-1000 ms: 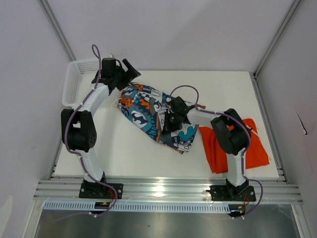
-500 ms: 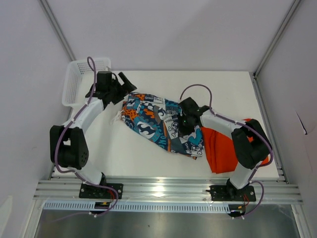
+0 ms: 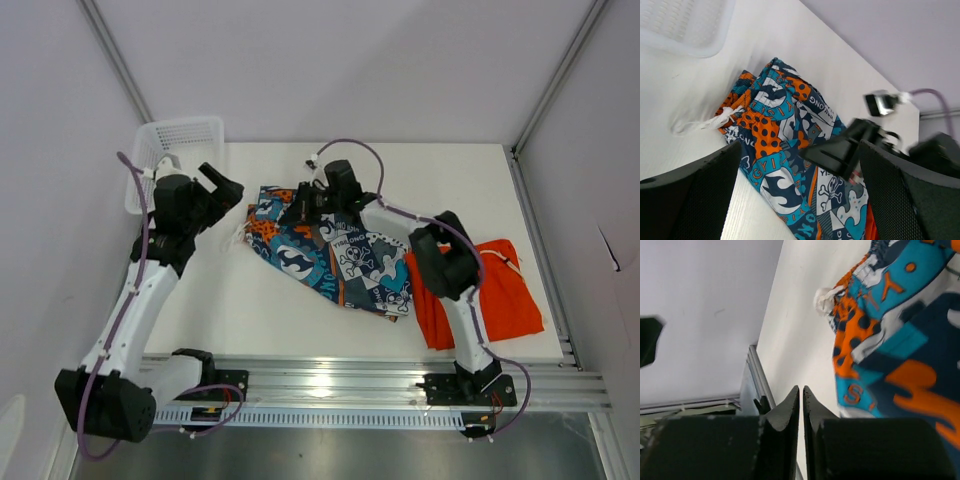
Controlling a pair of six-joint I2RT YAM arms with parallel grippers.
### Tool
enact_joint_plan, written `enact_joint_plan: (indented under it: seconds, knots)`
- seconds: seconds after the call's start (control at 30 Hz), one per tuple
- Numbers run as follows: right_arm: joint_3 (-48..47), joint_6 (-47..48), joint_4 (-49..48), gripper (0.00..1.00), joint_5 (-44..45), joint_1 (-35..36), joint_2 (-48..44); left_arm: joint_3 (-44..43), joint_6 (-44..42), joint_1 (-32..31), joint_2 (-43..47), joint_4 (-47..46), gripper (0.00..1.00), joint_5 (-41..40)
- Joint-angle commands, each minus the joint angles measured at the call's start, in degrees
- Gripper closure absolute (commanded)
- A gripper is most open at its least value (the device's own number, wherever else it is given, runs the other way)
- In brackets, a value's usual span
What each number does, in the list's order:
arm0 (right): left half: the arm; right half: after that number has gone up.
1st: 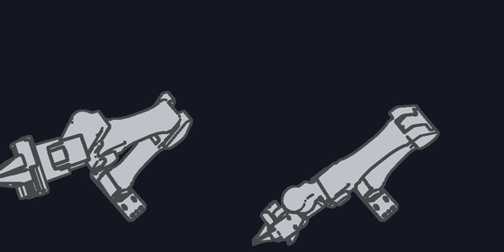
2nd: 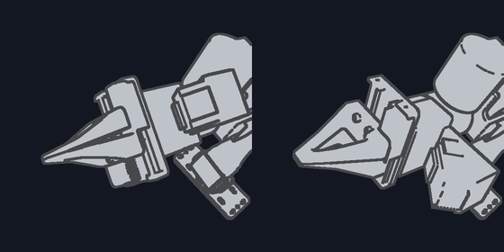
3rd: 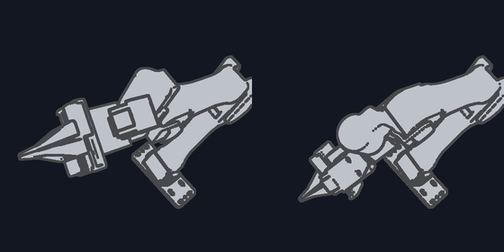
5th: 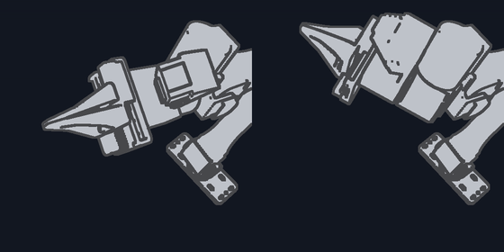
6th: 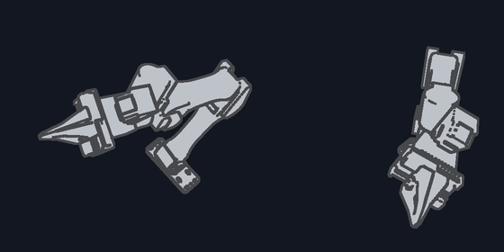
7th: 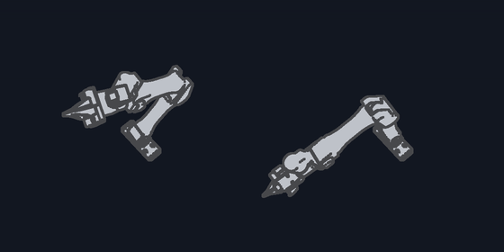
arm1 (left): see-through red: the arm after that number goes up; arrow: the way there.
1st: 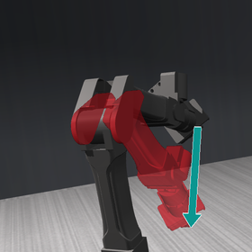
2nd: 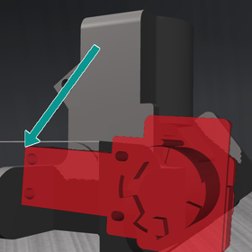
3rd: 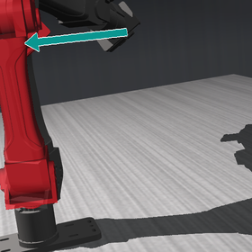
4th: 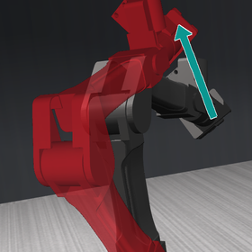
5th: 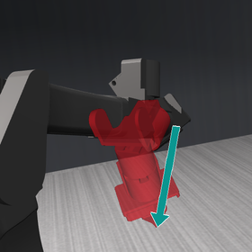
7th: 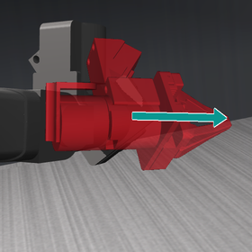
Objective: Fold and stack the shorts
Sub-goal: Fold the shorts
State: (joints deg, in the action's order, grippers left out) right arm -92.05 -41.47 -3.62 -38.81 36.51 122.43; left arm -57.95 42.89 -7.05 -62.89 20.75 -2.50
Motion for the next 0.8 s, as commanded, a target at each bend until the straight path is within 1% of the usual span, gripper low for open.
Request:
enact_joint_plan:
  seconds: [0.0,0.03,0.07,0.1,0.17,0.2,0.27,0.3,0.33,0.43,0.53,0.57,0.6,0.63,0.67,0.77]
  knots:
    - [-8.28,-16.22,-16.75,0.92,-9.88,0.49,10.17,3.01,2.19,0.72,4.52,1.75,0.01,-5.05]
    - [-10.15,-18.79,-20.69,0.93,-10.15,0.58,12.72,3.98,2.28,1.16,4.97,1.57,0.01,-5.23]
    - [-11.91,-21.17,-21.86,0.94,-9.36,0.40,17.36,4.42,2.28,1.33,5.32,1.40,0.01,-5.23]
    - [-14.62,-25.02,-22.48,0.95,-8.49,0.32,19.40,5.12,2.19,1.51,5.41,1.31,0.01,-5.14]
    - [-15.70,-28.73,-23.89,0.96,-6.73,0.14,22.57,5.22,1.84,2.21,5.24,1.83,0.01,-4.79]
    - [-15.96,-30.32,-23.72,0.96,-5.15,0.05,24.94,5.22,1.49,2.39,4.98,1.92,0.01,-4.36]
    - [-16.32,-31.74,-18.82,0.97,-4.26,0.31,26.53,5.31,0.88,2.65,4.27,2.27,0.01,-4.26]
    - [-16.67,-30.87,-16.18,0.97,-4.09,0.49,26.72,5.22,0.79,2.83,4.18,2.36,0.01,-4.18]
    - [-17.37,-27.90,-8.94,0.96,-3.82,0.84,26.72,5.22,0.61,3.00,4.10,2.36,0.01,-3.92]
    - [-16.67,-23.32,0.59,0.93,-4.52,2.06,25.58,5.31,0.70,3.09,3.83,2.10,0.01,-3.48]
    - [-12.29,-19.71,2.29,0.91,-8.98,3.82,23.22,6.27,0.61,3.09,3.92,1.48,0.01,-3.04]
    - [-8.80,-17.09,2.99,0.91,-9.79,4.35,22.25,6.80,0.52,3.09,3.83,1.48,0.01,-3.03]
    - [-6.76,-15.50,3.26,0.91,-10.23,4.97,21.11,7.06,0.35,3.09,3.83,1.57,0.01,-3.03]
    - [-4.82,-13.65,6.66,0.91,-10.93,6.45,18.66,7.24,-0.17,3.09,3.83,1.66,0.01,-3.21]
    - [-1.41,-9.72,8.26,0.91,-11.29,6.99,17.50,7.94,-0.44,3.09,3.83,1.92,0.01,-3.56]
    - [5.10,-5.12,11.00,0.91,-11.03,9.18,11.53,9.17,-1.67,3.79,3.57,2.10,0.01,-2.08]
